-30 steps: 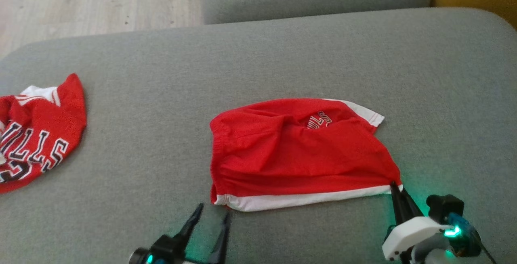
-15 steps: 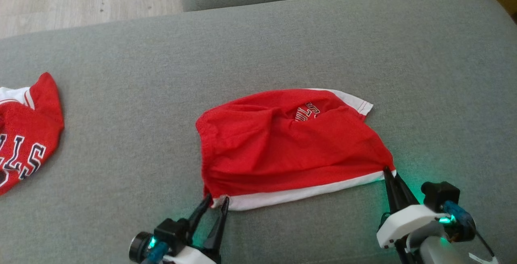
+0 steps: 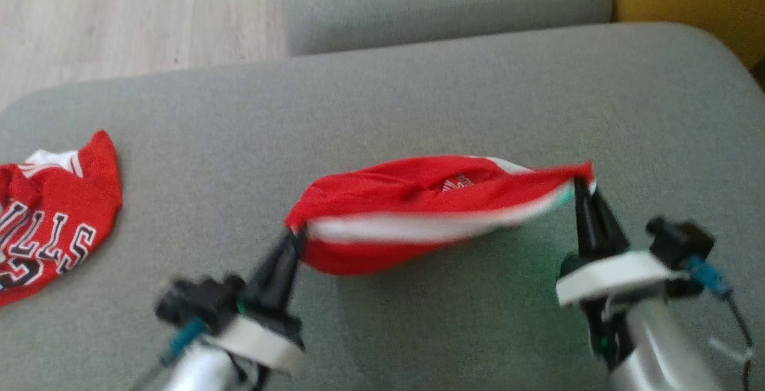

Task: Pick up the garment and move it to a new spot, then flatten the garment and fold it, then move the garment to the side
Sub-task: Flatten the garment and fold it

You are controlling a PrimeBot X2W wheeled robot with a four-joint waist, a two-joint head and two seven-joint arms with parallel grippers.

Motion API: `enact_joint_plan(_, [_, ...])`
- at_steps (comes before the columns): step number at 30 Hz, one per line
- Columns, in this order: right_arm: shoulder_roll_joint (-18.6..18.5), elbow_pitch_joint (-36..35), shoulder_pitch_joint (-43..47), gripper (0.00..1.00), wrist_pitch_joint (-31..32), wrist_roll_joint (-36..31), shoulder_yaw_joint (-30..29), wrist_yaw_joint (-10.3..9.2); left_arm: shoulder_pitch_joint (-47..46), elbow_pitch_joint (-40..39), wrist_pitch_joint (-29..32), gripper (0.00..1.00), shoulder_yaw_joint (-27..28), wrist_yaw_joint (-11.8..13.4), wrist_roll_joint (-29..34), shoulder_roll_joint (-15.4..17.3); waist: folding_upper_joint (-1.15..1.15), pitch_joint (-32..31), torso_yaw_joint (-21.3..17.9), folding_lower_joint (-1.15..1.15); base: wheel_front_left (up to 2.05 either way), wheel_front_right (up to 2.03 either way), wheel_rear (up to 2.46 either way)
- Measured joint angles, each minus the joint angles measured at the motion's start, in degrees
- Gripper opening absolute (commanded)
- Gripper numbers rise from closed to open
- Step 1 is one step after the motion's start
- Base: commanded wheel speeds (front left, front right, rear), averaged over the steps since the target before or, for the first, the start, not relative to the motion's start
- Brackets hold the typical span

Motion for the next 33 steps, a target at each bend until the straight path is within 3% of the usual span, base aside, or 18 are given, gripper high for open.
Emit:
enact_joint_plan(5, [-0.4,-4.2,-8.3,0.00,0.0,6.9,0.1,0.00,-11.0,-5.8,0.0,0.00,0.5,0.0,-1.3,5.7,0.00,-3.8,0.6,0.00,0.00,0.00,0.00])
enact_joint_plan(9, [-2.9,-6.6,-16.3,0.00,1.2,12.5,0.4,0.00,-20.1,-7.3,0.0,0.00,-2.0,0.0,-5.3,9.0,0.00,-5.9,1.3,0.00,0.00,0.00,0.00])
enact_joint_plan(14, [-5.3,-7.8,-24.4,0.00,4.2,13.8,1.2,0.00,-28.5,-5.8,1.0,0.00,-5.9,0.0,-8.0,13.1,0.00,-4.9,1.3,0.00,0.00,0.00,0.00])
enact_joint_plan(19, [-5.4,-3.0,-31.8,0.00,4.7,11.3,2.8,0.00,-35.3,1.1,1.3,0.00,-6.5,0.0,-10.6,12.6,0.00,-1.6,1.0,0.01,0.00,0.00,0.00])
enact_joint_plan(24, [-5.4,5.9,-44.3,0.00,1.4,6.4,1.0,0.00,-44.5,8.8,0.4,0.00,-5.1,0.4,-8.6,10.0,0.00,3.3,0.7,0.02,0.00,0.00,0.00])
enact_joint_plan(30, [-5.3,9.3,-56.7,0.00,0.2,4.4,-1.8,0.00,-55.3,10.4,-0.1,0.00,-0.2,1.0,-5.5,6.6,0.00,8.4,0.7,0.03,0.00,0.00,0.00])
enact_joint_plan(33, [-4.9,9.1,-57.4,0.00,0.0,4.3,-4.2,0.00,-55.6,9.7,-0.1,0.00,2.5,1.0,-4.4,4.7,0.00,10.1,0.7,0.03,0.00,0.00,0.00])
